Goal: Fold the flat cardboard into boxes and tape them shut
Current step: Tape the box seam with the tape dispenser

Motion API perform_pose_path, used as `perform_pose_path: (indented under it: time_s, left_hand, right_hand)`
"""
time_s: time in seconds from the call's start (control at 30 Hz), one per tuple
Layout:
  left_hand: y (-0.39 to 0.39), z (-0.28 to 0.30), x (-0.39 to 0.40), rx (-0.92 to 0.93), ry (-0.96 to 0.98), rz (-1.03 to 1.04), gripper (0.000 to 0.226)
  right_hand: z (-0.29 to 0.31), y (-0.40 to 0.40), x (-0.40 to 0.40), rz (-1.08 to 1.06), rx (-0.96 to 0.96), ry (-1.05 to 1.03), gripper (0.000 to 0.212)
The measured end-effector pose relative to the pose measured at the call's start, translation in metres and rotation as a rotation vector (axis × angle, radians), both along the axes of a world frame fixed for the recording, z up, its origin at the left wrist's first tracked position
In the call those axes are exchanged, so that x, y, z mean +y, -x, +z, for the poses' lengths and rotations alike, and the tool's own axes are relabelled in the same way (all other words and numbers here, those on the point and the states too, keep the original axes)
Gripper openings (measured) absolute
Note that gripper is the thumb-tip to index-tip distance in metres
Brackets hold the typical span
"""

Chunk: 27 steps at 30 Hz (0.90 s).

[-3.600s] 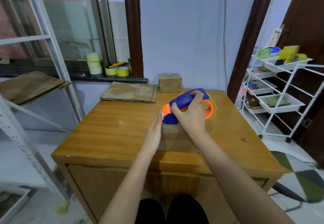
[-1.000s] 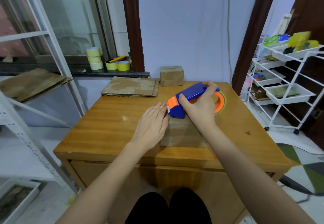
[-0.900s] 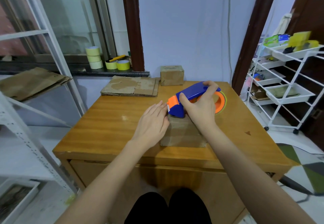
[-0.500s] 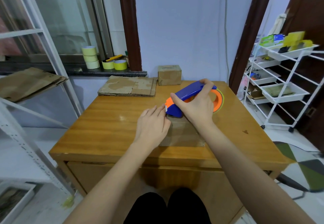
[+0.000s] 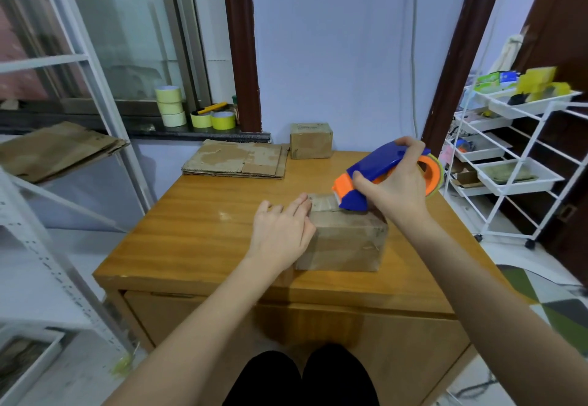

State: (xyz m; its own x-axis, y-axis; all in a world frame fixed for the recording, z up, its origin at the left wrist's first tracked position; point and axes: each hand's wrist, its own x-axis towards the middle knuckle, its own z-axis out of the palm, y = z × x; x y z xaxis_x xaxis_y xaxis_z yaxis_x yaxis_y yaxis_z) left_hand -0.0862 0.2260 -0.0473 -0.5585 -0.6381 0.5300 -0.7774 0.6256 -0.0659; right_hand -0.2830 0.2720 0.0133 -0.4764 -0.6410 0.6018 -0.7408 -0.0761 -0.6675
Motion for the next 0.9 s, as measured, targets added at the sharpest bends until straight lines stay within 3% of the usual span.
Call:
perform_pose_path:
  time_s: [0.17, 0.43, 0.6, 0.9]
  left_hand:
    - [0.000, 0.001, 0.002, 0.002, -0.011, 0.002, 0.045]
    - [0.010, 0.010, 0.008, -0.002, -0.034, -0.018, 0.051]
    - [0.019, 0.015, 0.022, 0.011, -0.176, -0.128, 0.059]
    - [0.008, 0.010, 0.016, -0.015, -0.159, -0.042, 0.059]
  right_hand:
    - [-0.003, -0.006, 0.001, -0.006, 0.193, -0.093, 0.069]
    - [0.015, -0.028, -0.005, 0.053, 0.691, -0.181, 0.069]
    - [0.018, -0.032, -0.004, 0.058, 0.728, -0.217, 0.071]
    - [0.016, -0.047, -0.007, 0.092, 0.610, -0.195, 0.069]
